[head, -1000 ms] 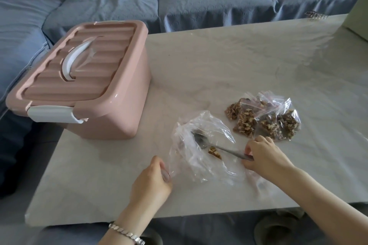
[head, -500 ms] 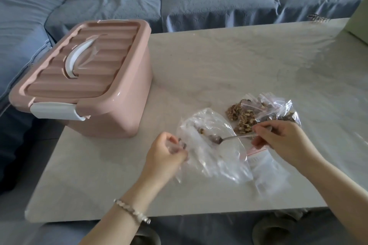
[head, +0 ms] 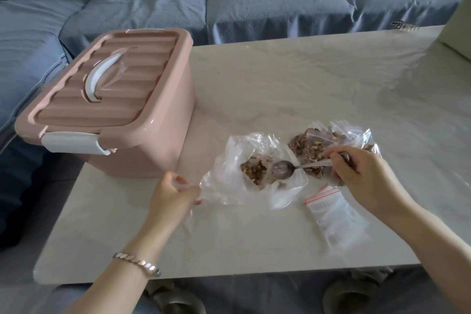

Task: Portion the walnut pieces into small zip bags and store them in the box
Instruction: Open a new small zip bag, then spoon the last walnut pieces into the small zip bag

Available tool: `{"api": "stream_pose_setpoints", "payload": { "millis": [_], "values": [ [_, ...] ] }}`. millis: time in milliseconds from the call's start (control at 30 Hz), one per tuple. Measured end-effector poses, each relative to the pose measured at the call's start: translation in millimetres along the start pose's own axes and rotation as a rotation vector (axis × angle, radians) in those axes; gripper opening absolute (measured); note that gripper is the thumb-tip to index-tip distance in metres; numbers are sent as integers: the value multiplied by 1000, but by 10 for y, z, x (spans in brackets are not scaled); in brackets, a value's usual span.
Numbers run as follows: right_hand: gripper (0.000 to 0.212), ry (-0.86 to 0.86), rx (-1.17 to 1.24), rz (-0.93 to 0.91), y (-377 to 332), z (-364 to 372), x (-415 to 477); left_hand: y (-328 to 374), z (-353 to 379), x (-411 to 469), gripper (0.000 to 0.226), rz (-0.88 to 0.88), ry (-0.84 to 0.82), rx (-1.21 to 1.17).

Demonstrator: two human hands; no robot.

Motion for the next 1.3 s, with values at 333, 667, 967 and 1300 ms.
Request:
{"api": "stream_pose_setpoints", "payload": {
  "millis": [333,667,967,1300],
  "values": [
    [19,45,68,-132,-135,101,-161,540,-75,-171,24,457,149,75],
    [23,114,130,-213,-241,299,-232,550,709,250,20,30,-191,217],
    [37,230,-54,-443,-307,304,-195,495,516,245,25,270,-92,37],
    [22,191,217,-84,-53,401,-440,88,556,274,24,53,-207,115]
  ]
}}
Point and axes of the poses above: each hand's wrist, its own x-axis towards the middle knuckle, its own z-axis out of the palm, y = z × x, the point moved 5 cm from there along x, towards the middle knuckle, and after that the axes turned 14 degrees about y, right-handed, at the moved point
